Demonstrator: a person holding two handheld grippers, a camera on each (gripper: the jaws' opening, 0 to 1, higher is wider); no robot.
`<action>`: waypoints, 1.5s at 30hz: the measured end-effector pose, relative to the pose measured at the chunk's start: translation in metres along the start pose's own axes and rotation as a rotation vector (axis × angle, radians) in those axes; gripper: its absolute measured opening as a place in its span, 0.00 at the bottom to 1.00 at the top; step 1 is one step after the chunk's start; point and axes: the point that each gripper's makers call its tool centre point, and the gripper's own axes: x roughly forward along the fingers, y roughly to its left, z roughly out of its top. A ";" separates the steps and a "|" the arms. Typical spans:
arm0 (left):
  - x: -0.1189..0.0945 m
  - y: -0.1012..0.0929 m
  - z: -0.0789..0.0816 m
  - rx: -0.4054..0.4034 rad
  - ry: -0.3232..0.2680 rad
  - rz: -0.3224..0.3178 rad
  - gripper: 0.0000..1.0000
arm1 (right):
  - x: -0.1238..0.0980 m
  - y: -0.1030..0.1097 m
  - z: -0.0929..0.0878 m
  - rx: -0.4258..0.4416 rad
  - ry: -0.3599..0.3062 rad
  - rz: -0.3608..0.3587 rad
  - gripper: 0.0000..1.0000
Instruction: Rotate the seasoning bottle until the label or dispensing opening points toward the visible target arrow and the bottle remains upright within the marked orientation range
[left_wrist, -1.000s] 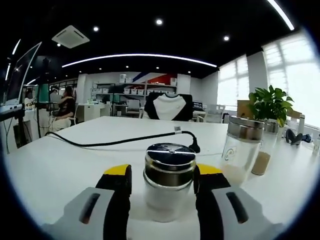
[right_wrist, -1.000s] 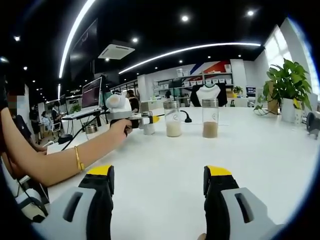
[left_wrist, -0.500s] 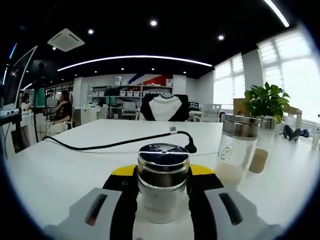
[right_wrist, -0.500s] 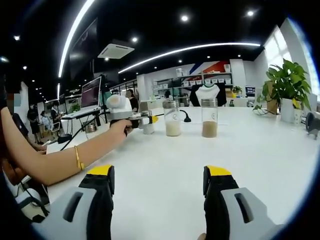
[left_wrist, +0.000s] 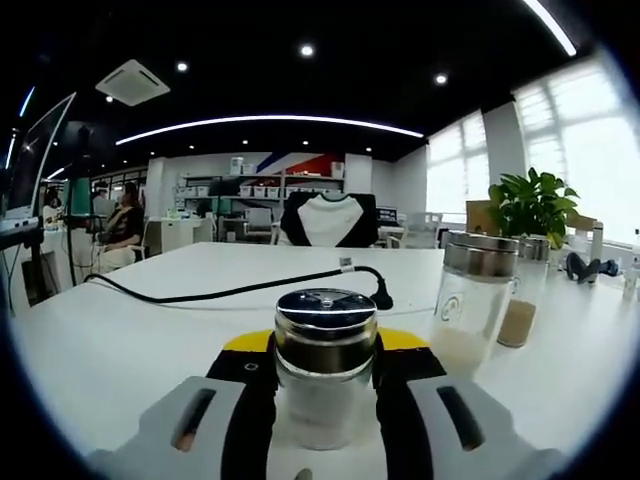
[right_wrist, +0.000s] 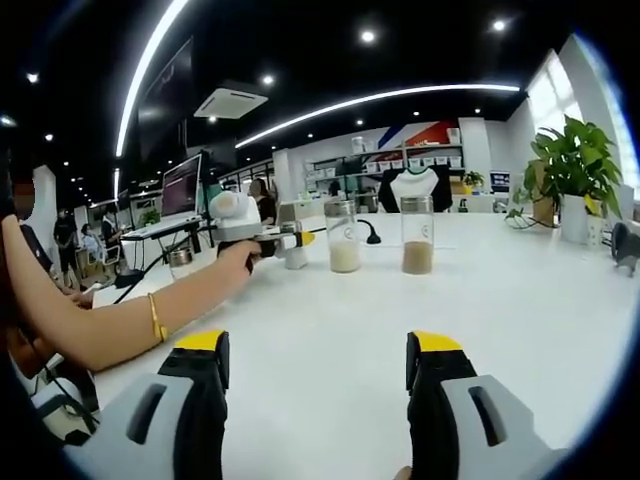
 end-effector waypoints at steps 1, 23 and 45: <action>0.000 0.000 0.001 -0.001 -0.004 0.000 0.38 | 0.000 0.000 0.000 0.000 0.001 0.000 0.72; -0.008 -0.007 0.035 -0.025 -0.047 -0.026 0.38 | -0.007 -0.001 0.002 -0.004 -0.003 -0.005 0.72; -0.031 -0.018 0.075 0.013 -0.115 -0.046 0.38 | -0.013 -0.003 0.010 -0.005 -0.031 0.003 0.72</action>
